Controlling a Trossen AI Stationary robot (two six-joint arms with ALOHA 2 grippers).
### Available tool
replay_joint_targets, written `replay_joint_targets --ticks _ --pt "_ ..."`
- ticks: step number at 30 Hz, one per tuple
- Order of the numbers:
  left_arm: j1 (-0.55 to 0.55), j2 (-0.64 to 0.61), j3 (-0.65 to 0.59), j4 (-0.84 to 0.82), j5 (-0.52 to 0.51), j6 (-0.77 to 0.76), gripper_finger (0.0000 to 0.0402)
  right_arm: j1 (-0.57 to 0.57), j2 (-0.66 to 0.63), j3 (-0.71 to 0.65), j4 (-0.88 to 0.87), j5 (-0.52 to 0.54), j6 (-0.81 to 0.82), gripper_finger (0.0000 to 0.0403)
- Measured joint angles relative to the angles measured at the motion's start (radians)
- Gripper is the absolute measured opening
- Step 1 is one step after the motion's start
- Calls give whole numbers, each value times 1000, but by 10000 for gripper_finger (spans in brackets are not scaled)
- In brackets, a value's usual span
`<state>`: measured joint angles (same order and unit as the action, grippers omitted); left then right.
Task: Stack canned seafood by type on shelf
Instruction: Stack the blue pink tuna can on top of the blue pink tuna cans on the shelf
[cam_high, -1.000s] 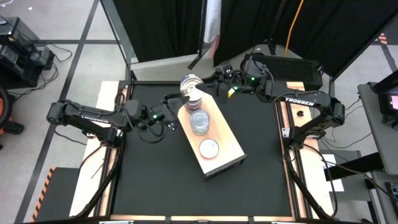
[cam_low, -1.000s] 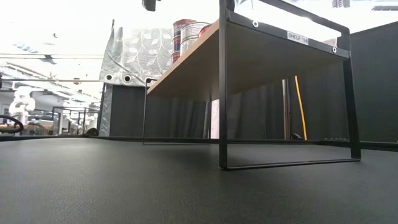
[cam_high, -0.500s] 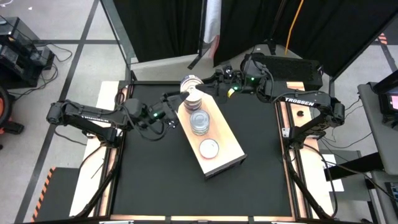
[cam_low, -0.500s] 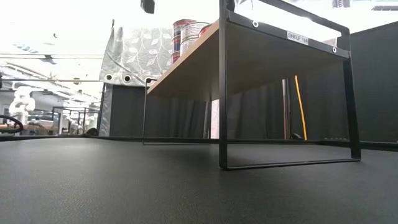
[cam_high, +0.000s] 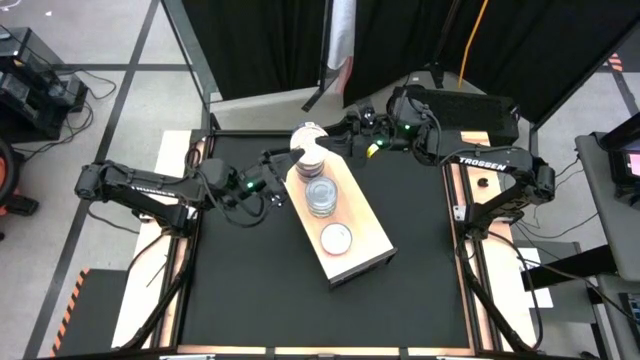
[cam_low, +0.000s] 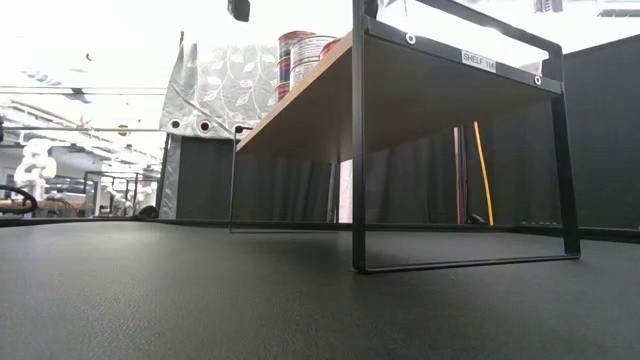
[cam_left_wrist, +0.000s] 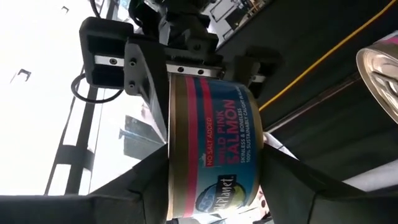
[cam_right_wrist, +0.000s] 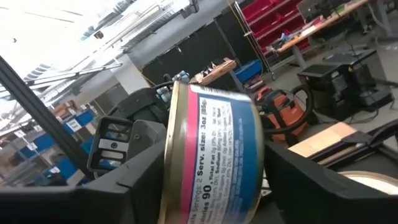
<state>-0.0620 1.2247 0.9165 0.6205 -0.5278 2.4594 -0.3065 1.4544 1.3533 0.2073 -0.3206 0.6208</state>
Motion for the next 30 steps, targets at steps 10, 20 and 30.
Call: replay_joint_targets --ticks 10,20,30 --pt "0 0 0 13 -1 -1 205 -2 -81 0 -68 22 -51 307" --pt "0 -23 0 69 -3 -205 204 30 -283 1 -410 197 -329 310" --pt "32 -35 0 64 33 -546 204 248 -355 -147 -577 265 -471 310"
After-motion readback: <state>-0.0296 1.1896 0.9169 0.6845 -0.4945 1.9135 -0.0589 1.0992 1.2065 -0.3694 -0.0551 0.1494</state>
